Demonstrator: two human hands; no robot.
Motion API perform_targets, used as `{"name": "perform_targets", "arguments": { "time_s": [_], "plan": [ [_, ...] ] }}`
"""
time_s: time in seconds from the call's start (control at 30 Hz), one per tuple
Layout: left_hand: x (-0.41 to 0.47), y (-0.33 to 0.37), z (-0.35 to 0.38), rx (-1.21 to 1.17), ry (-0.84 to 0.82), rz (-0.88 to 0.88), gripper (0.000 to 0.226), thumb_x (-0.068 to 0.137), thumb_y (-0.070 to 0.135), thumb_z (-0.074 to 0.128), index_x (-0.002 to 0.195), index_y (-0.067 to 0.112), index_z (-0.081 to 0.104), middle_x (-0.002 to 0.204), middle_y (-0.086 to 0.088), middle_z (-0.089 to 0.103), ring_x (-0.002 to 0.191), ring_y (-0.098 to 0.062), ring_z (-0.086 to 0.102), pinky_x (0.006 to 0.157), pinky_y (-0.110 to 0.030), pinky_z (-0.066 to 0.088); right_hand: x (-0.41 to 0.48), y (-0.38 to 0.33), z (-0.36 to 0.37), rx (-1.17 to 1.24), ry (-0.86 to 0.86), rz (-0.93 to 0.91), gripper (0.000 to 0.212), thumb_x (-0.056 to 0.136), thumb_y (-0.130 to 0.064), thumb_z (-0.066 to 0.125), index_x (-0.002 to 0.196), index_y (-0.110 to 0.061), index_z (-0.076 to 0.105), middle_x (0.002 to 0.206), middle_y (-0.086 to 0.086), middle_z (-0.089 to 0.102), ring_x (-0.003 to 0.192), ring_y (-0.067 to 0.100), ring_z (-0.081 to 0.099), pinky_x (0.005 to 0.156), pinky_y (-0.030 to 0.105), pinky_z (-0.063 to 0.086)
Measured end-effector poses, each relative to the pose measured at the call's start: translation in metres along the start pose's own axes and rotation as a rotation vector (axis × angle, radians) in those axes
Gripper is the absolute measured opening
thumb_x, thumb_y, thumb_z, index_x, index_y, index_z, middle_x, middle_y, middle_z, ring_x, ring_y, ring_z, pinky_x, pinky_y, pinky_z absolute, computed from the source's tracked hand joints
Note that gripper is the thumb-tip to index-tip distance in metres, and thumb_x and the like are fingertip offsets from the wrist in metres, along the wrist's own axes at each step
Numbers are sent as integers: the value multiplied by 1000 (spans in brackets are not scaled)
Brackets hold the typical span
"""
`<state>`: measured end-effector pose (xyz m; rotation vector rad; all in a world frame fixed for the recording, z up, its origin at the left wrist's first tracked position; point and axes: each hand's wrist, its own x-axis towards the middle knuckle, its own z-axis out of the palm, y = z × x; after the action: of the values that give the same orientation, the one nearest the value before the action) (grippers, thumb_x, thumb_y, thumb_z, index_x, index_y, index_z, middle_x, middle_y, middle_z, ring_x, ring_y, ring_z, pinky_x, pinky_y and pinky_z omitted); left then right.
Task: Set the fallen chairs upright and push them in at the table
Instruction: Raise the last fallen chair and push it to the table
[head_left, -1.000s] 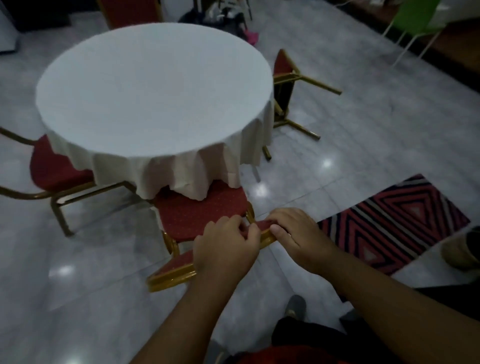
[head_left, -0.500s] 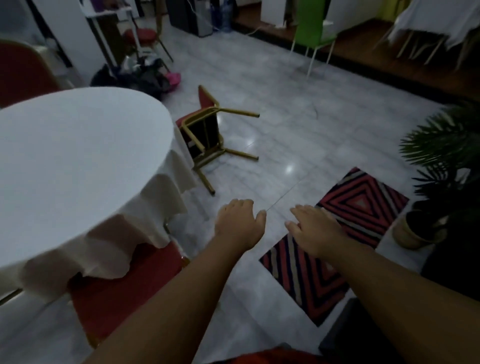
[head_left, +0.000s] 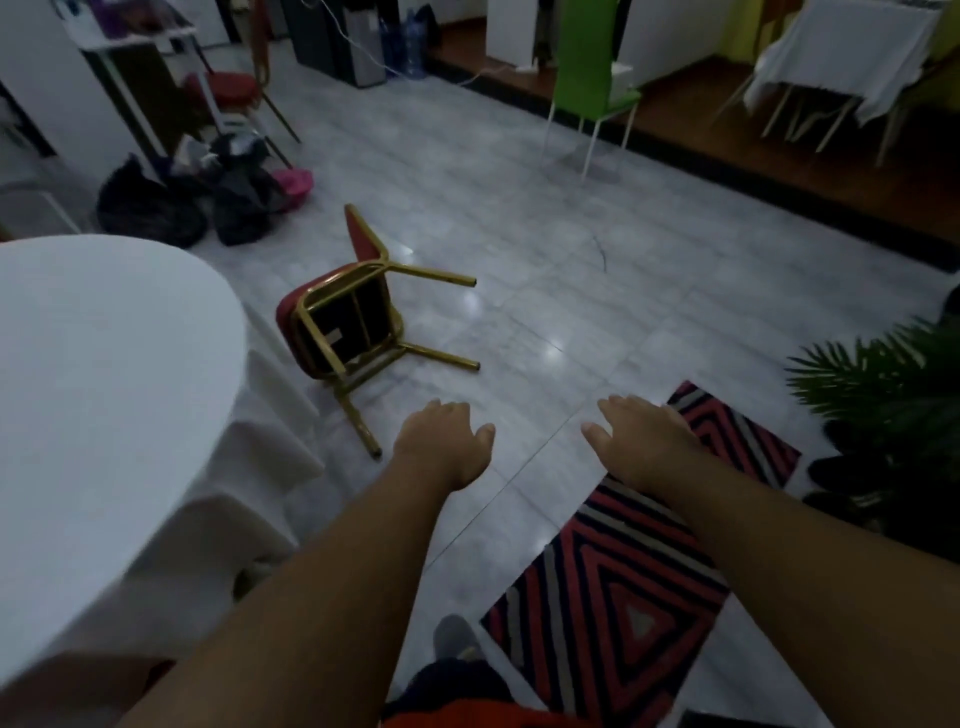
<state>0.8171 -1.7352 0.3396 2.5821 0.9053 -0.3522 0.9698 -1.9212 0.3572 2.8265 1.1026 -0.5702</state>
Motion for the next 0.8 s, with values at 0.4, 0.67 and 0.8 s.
{"name": "perform_targets", "arguments": {
  "time_s": [0.4, 0.67, 0.8],
  "plan": [
    [230, 43, -78, -12, -70, 35, 66, 102, 52, 36, 152, 8, 38, 157, -17, 39, 146, -32, 36, 119, -45, 33, 203, 47, -74, 90, -30, 75, 68, 104, -57, 20, 160, -19, 19, 169, 1, 14, 156, 18, 11, 126, 43, 3],
    [384, 128, -116, -19, -37, -32, 64, 102, 51, 33, 150, 7, 39, 156, -16, 41, 147, -31, 33, 118, -42, 28, 359, 127, -140, 64, -33, 0, 67, 104, -56, 20, 161, -19, 15, 170, 0, 10, 156, 17, 7, 127, 43, 1],
    [449, 159, -136, -39, -35, -63, 63, 103, 48, 35, 150, 6, 37, 157, -16, 39, 148, -31, 31, 119, -42, 27, 441, 159, -177, 11, -18, -17, 66, 105, -54, 21, 160, -17, 18, 169, 1, 14, 156, 18, 9, 127, 42, 3]
  ]
}}
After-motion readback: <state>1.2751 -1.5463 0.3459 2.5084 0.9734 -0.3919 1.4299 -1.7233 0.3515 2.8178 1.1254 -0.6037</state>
